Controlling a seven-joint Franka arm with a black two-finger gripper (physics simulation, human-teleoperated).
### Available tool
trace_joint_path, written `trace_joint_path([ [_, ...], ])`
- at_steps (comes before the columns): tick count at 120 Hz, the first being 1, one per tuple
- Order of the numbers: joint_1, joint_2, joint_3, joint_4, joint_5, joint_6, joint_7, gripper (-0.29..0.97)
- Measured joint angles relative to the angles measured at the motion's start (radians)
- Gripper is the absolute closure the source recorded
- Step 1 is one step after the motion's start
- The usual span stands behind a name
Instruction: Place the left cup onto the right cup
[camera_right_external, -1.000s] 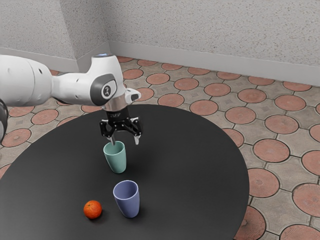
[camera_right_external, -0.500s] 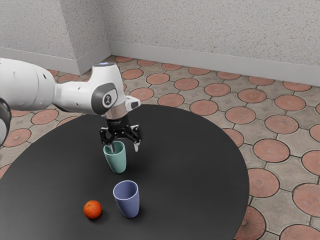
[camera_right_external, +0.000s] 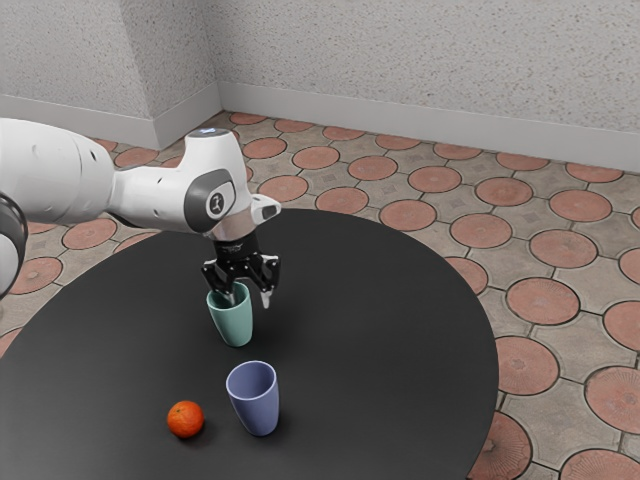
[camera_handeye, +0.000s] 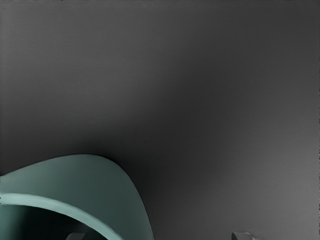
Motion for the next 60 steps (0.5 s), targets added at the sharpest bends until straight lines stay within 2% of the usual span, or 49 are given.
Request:
trace_joint_path([
  [60,0.0,0.003,0.005,0.003,0.003,0.001,0.001,0.71],
])
